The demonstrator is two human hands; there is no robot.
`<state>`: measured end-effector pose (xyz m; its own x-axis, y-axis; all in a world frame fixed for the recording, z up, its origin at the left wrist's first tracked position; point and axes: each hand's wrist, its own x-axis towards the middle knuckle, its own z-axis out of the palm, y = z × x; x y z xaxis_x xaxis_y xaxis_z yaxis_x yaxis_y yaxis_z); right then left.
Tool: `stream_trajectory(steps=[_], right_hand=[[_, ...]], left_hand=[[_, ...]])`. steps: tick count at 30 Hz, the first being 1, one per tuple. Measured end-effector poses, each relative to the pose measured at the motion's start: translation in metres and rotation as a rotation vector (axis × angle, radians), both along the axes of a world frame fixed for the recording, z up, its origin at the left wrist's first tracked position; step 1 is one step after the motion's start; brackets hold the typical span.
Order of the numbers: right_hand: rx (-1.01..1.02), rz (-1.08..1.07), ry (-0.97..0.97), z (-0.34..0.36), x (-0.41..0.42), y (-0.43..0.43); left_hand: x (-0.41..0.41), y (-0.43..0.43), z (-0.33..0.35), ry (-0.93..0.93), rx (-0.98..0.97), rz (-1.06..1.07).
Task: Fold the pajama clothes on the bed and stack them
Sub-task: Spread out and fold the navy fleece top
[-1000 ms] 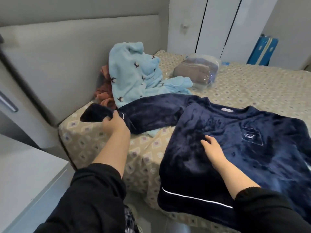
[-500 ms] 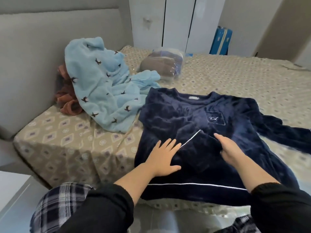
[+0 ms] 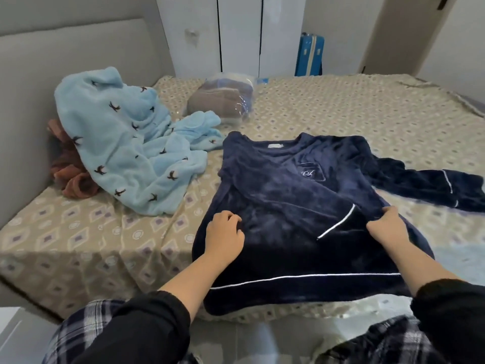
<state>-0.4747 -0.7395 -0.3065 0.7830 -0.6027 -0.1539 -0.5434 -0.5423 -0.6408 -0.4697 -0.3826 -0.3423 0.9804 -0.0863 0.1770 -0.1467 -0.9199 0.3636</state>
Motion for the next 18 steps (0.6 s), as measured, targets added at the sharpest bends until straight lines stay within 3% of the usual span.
stream_trajectory(steps=[4,8,10,12,15,18], right_hand=[[-0.075,0.066,-0.109,-0.005,0.0,0.009],[-0.642,0.33,-0.142,-0.002,0.0,0.04],[-0.686,0.582,-0.21,-0.005,0.004,0.06],[-0.662,0.73,-0.109,-0.015,0.011,0.077],[-0.621,0.668,0.129,-0.035,0.019,0.081],[-0.667,0.608,0.12,-0.044,0.021,0.079]], left_hand=[[0.007,-0.005,-0.012,0.087,0.179,-0.01],[0.024,0.002,-0.013,0.19,0.234,-0.018],[0.035,0.008,-0.01,0.23,0.189,0.022],[0.046,0.02,-0.005,0.265,0.157,0.118],[0.055,0.048,-0.002,0.289,0.079,0.313],[0.058,0.061,-0.001,0.299,0.061,0.349]])
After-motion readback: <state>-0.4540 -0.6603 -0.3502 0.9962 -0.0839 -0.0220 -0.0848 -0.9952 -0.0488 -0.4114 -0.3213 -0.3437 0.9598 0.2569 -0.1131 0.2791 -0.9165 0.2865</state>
